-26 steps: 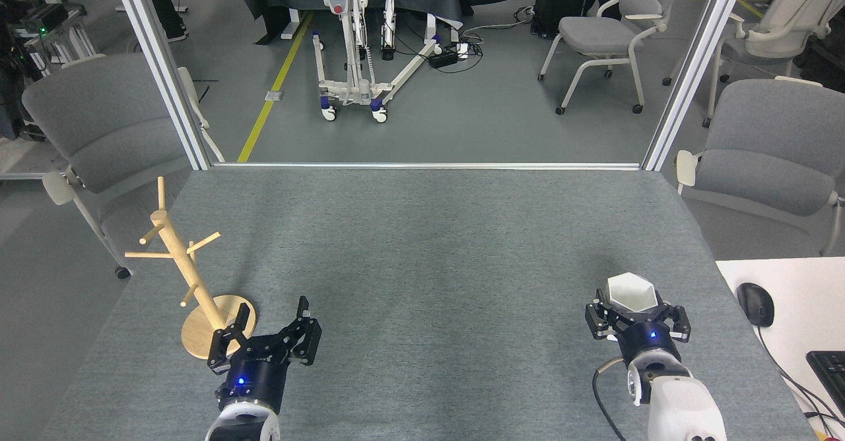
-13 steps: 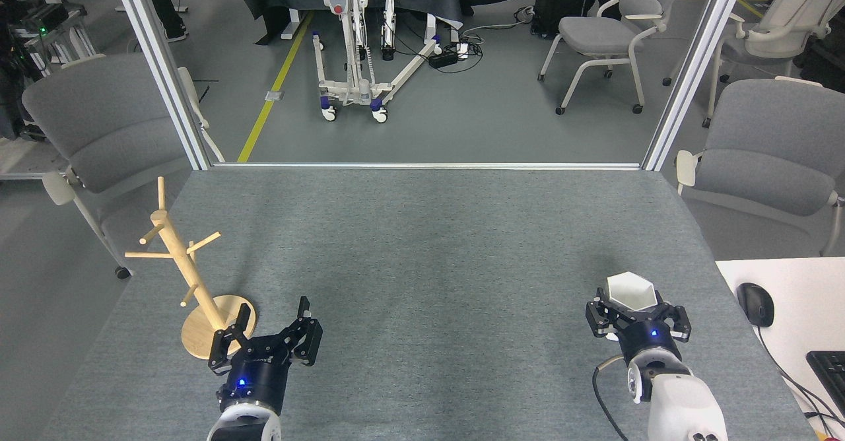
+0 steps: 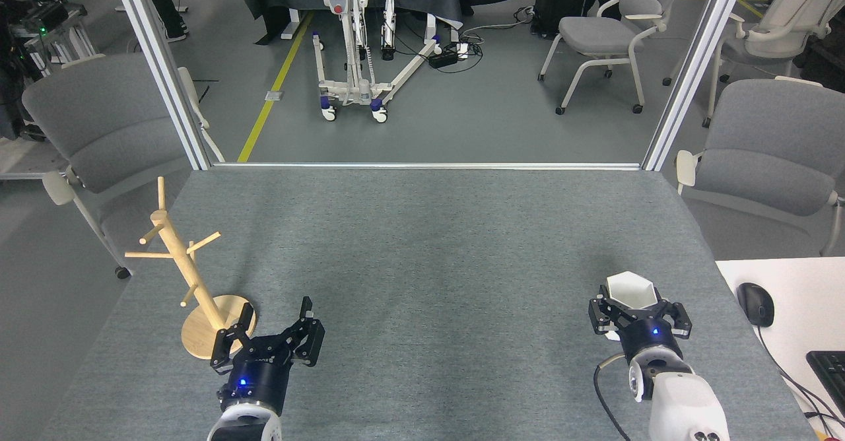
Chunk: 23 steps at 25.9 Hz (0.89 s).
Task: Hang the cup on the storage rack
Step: 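Lift the white cup with the right gripper and carry it toward the left gripper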
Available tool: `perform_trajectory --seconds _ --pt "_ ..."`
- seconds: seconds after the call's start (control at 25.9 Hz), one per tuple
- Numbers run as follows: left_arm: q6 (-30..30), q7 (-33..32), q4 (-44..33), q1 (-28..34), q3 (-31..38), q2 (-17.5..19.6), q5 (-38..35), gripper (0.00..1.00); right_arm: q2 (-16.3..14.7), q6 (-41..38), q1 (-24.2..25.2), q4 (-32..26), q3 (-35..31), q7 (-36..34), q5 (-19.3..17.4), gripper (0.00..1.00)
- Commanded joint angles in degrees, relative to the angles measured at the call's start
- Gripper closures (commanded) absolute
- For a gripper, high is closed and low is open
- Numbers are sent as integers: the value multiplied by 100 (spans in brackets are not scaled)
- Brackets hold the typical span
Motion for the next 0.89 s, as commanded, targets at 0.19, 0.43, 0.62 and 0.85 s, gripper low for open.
perform_trajectory --seconds 0.19,0.43,0.62,0.85 --pt "-37 17 -4 0 1 35 -9 1 -27 -911 -35 0 -57 -8 -97 87" --pt "-336 70 -154 35 -8 44 -9 1 -194 -946 -26 -474 -162 159 -88 93" --pt "-881 105 -971 562 -122 26 -35 1 -282 -937 -9 -2197 -681 2119 -606 93" --pt "-1075 166 -1331 809 -1203 299 -1274 1 17 -735 88 -4658 -945 4079 -1494 100"
